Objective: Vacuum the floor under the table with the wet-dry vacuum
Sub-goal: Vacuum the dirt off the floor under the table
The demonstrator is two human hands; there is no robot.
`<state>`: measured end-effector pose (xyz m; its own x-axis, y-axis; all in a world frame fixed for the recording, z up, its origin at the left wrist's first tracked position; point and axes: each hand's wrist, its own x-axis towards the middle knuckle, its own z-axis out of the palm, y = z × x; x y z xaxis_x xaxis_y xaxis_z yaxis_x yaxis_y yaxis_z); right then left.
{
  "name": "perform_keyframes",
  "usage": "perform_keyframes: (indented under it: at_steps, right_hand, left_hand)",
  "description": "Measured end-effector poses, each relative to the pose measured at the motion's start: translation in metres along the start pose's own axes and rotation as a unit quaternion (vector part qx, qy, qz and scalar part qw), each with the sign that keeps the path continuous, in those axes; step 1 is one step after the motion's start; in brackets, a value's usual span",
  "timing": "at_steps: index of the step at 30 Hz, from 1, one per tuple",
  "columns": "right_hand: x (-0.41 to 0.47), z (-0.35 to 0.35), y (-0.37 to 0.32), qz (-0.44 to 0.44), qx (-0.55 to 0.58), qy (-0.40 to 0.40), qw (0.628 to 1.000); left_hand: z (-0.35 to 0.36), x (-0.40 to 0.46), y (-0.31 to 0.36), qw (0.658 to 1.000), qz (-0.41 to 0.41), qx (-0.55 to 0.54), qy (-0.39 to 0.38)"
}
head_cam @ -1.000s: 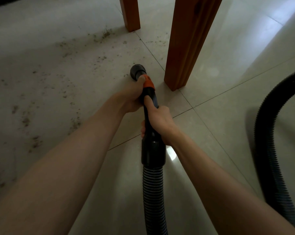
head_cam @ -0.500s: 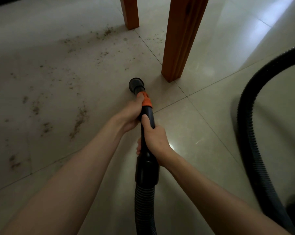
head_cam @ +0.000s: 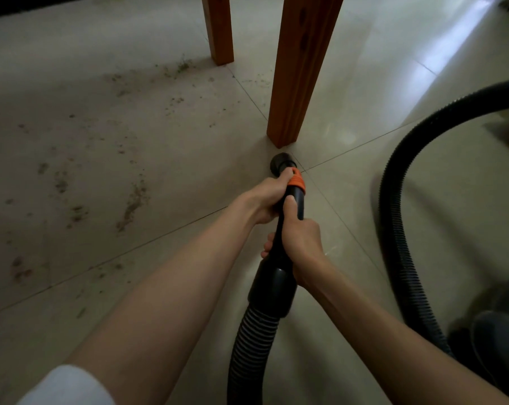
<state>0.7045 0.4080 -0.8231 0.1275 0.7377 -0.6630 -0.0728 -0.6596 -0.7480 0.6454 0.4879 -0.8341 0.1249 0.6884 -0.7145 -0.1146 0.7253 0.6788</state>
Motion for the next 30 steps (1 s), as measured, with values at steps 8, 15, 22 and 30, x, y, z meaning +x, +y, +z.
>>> perform_keyframes:
  at_steps: [8,15,22,30]
  right_hand:
    - [0.001,-0.01,0.0,-0.001,-0.01,0.054,0.998]
    - [-0.002,-0.022,-0.003,0.003,-0.001,0.028,1.0]
    - [-0.022,-0.013,-0.014,0.029,0.008,-0.06,0.998]
    - [-0.037,0.011,-0.016,0.057,-0.028,-0.15,0.987]
  left_hand:
    - [0.02,0.005,-0.004,0.999,-0.006,0.017,-0.036]
    - [0.026,0.004,-0.003,0.998,-0.008,0.029,-0.048]
    - [-0.002,-0.003,-0.004,1.0,0.015,0.014,0.006]
    - [-0.051,-0.027,-0.013,0.998,0.011,-0.042,0.046]
